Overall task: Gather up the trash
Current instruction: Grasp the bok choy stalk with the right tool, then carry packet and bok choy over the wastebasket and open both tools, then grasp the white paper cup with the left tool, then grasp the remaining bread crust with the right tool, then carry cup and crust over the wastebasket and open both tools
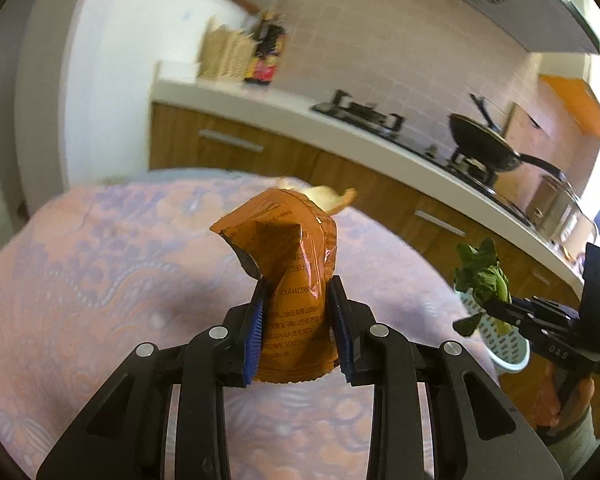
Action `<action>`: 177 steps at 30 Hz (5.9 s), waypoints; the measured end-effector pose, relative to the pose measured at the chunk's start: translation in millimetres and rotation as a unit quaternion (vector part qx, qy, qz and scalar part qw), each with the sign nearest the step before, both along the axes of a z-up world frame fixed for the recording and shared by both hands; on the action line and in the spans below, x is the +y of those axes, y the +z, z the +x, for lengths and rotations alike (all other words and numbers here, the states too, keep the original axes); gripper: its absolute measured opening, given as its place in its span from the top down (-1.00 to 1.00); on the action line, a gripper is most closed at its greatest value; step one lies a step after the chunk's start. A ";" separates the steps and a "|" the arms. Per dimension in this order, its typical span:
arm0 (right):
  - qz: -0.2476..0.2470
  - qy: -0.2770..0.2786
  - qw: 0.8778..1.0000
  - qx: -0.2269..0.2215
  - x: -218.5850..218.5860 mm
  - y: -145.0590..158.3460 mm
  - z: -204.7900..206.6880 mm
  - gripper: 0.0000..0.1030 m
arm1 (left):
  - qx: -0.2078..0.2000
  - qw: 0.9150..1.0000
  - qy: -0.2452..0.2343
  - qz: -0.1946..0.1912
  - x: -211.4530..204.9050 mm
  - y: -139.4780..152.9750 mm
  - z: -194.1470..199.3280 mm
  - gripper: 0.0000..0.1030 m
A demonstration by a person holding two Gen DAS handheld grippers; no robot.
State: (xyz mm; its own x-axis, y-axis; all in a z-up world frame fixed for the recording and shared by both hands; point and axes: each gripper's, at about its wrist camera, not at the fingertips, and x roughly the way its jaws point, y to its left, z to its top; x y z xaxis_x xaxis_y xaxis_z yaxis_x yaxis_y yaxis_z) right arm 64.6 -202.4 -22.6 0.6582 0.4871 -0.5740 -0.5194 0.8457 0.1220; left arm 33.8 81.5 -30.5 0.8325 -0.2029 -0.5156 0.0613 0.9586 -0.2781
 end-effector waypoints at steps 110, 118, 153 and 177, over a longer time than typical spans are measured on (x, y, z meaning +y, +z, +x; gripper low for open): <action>0.076 0.021 0.996 0.034 76.7 -11.7 120.6 -0.20 | 0.085 0.996 0.002 0.025 21.0 -16.2 162.9 -0.67; 0.104 0.031 0.992 0.070 70.3 -24.9 136.0 -0.23 | 0.120 0.991 -0.052 -0.008 22.4 -44.8 187.8 -0.73; 0.097 -0.005 0.980 0.172 124.7 -43.9 204.4 0.85 | 0.052 0.997 -0.001 -0.051 30.2 -35.1 131.7 0.47; 0.092 -0.256 0.962 0.008 -182.8 4.5 18.4 0.85 | -0.017 0.977 -0.204 0.065 -216.9 83.3 53.9 0.45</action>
